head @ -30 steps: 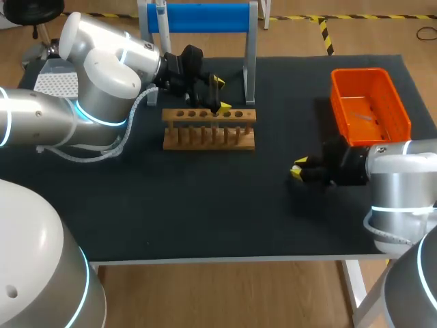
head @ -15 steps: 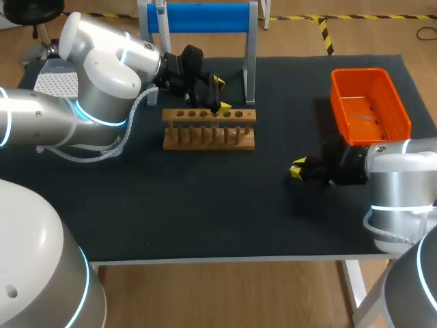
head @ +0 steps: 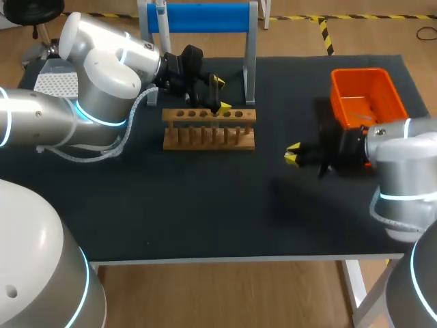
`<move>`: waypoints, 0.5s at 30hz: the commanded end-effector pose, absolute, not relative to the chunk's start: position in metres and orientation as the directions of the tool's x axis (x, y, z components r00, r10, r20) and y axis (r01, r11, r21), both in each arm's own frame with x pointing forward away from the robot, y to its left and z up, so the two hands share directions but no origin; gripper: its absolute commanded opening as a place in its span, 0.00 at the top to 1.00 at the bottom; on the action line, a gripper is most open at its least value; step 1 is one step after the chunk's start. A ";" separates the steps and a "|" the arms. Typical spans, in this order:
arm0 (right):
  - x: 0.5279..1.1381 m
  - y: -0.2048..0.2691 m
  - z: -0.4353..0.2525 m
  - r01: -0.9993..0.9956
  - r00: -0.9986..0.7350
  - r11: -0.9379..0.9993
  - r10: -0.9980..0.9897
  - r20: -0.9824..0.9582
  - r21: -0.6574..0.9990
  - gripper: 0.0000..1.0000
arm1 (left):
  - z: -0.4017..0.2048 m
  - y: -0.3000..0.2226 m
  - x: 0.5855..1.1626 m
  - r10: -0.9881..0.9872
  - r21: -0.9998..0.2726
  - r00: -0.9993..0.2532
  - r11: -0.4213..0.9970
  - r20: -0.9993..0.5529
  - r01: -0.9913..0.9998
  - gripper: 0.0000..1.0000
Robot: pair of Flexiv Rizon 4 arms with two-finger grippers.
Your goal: Invert the test tube, pick up the pipette, mount the tip to pipette, aspirate from beaker and dispense into the tube, eject the tip, return the pipette, and cap with the stopper.
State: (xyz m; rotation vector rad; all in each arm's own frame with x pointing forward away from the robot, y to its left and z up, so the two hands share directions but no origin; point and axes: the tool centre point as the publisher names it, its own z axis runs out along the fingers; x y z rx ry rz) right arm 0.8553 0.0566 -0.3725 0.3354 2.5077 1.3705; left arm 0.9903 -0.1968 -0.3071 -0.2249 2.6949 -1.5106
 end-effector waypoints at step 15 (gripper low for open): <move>0.889 0.091 -0.266 -0.074 -0.986 0.564 0.081 -0.144 0.823 1.00 | -0.307 -0.197 0.991 -0.147 -0.851 -0.989 0.515 0.034 -0.106 0.00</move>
